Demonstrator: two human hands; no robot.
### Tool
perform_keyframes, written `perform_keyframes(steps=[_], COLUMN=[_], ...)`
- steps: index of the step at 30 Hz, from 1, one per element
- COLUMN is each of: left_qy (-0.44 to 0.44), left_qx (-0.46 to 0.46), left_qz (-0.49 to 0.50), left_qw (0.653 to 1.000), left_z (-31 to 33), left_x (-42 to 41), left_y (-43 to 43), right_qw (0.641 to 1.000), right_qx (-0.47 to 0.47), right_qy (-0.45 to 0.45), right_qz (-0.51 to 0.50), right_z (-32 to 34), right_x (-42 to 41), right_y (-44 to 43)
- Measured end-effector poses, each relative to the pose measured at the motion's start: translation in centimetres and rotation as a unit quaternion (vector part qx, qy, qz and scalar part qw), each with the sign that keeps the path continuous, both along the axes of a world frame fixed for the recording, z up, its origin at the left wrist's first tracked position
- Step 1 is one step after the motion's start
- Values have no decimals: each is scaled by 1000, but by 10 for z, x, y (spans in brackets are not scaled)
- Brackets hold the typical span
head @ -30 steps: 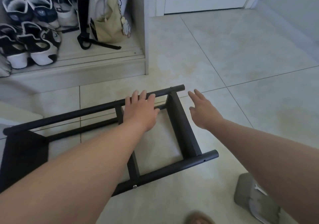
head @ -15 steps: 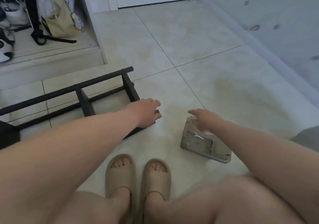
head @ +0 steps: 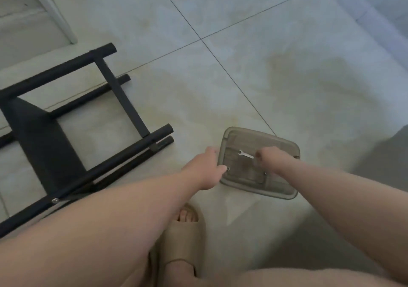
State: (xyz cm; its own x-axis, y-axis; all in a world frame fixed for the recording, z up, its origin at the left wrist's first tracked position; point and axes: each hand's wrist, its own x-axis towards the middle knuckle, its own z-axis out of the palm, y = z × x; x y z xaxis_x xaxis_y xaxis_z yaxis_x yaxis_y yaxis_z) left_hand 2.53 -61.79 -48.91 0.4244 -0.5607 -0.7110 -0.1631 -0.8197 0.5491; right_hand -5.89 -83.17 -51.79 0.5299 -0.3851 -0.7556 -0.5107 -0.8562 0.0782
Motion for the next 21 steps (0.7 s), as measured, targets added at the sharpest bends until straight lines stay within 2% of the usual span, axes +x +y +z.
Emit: perform_keyframes(steps=[6, 12, 21], left_qy=[25, 16, 32], left_qx=[-60, -74, -73], left_qz=[99, 101, 102], left_qw=[993, 992, 992], left_z=[-38, -48, -43], left_x=[-4, -9, 1], left_y=[-20, -21, -16], right_qw=[998, 995, 991], right_qx=[-47, -79, -56], right_qy=[-21, -63, -119], right_qz=[-28, -20, 22], right_z=[-46, -64, -65], right_x=[-27, -31, -31], right_y=[-4, -3, -6])
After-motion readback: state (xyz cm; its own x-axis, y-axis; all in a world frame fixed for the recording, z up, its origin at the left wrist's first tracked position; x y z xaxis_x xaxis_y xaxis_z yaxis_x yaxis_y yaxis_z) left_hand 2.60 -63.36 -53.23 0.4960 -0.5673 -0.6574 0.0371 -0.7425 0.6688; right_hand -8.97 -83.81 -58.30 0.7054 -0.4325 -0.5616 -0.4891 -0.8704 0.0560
